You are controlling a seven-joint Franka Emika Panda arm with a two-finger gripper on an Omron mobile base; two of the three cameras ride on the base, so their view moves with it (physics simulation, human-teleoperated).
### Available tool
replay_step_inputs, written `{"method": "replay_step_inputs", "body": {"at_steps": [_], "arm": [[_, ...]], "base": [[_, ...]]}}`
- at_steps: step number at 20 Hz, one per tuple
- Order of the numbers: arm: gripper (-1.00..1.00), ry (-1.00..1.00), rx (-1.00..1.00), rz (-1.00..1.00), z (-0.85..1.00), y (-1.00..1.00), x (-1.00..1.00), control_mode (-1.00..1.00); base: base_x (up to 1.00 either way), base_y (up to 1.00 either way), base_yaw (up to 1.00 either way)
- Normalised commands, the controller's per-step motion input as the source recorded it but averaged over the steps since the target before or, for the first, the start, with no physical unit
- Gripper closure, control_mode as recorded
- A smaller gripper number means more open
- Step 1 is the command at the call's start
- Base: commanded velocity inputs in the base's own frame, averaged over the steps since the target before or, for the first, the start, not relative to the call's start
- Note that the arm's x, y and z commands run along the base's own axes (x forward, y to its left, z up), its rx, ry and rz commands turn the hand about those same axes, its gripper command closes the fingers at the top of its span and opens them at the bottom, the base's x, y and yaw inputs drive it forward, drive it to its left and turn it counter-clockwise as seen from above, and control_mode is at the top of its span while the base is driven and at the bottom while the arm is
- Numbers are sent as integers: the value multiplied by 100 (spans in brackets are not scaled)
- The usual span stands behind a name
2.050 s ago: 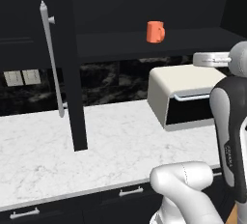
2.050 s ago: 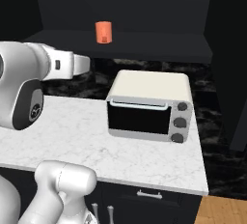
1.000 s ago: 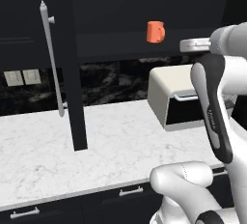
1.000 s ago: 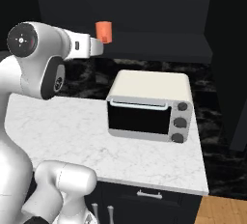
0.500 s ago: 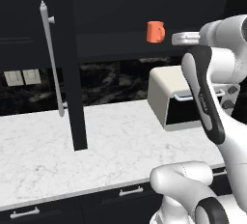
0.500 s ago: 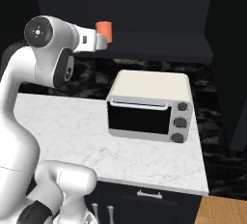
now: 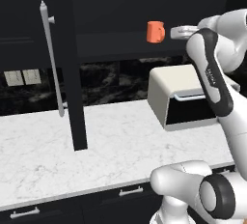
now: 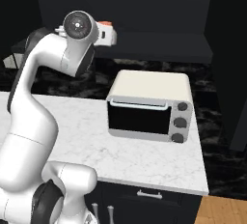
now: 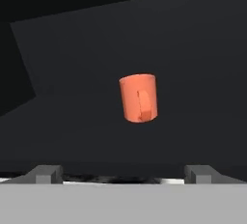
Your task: Gather all objects into one cabinet and sort the glasses and bowls to opposite sides.
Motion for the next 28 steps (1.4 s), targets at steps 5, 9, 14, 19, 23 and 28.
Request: {"method": "replay_step_inputs", "body": {"at_steps": [5, 9, 14, 19, 23, 28], "arm": [[-100, -19, 0, 1, -36, 0, 5, -100], [-100, -14, 0, 0, -38, 0, 6, -100], [-100, -3, 0, 0, -10, 0, 28, -100], [-100, 3, 0, 0, 0, 0, 38, -100], [-100, 2, 0, 0, 0, 0, 38, -100], [-100, 2, 0, 0, 3, 0, 41, -100]], "base": [[0, 0, 0], [0, 0, 0], [0, 0, 0], [0, 0, 0], [0, 0, 0], [0, 0, 0]]}}
